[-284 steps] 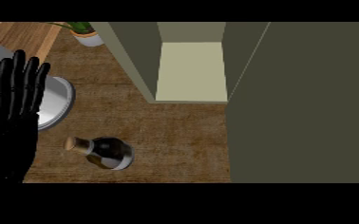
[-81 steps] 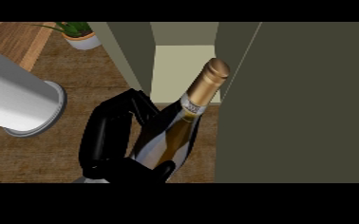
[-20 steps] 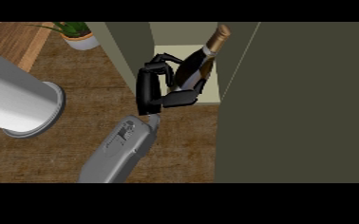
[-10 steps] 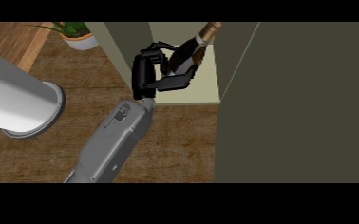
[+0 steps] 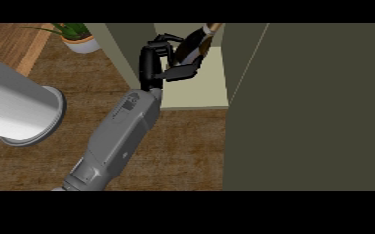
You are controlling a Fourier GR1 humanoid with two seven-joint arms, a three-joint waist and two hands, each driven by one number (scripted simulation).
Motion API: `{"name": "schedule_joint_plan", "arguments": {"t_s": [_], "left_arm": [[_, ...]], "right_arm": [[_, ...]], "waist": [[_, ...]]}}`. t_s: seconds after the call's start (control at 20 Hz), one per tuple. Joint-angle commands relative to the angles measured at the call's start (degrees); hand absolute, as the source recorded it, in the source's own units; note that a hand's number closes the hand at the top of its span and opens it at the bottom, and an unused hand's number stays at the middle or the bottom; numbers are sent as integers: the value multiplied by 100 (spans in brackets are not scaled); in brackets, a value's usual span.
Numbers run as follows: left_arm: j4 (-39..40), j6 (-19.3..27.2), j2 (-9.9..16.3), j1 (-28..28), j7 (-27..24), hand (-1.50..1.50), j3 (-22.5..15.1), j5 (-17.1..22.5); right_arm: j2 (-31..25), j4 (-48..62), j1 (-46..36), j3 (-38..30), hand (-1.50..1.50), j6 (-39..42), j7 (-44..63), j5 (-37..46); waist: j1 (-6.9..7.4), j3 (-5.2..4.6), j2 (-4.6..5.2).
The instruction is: Pick up the wine, place it into the cabinet and close the cabinet
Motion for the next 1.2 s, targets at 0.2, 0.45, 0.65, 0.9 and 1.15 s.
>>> {"name": "schedule_joint_plan", "arguments": {"t_s": [0.2, 0.45, 0.65, 0.9, 1.15], "left_arm": [[1148, -139, 126, -787, -746, 150, 634, -76], [1649, 12, -46, -1055, -1031, 150, 731, 49], [2067, -61, -46, -1510, -862, 150, 942, 275], [2223, -373, -48, -1381, -1198, 150, 1356, 706], [2376, -545, -48, -1373, -1317, 150, 1308, 1027]], "right_arm": [[152, -716, 44, 296, -150, -232, 342, -62], [46, -716, 117, 32, -150, -197, 343, -327], [111, -356, 187, 95, -150, 89, -106, -332], [170, -670, 380, 362, -150, -33, 140, -180], [134, -435, 99, 311, -150, -76, 41, -141]], "waist": [[-42, -5, 23], [-46, -3, 20], [-112, 0, 41], [-174, -5, 50], [-154, -3, 47]]}}
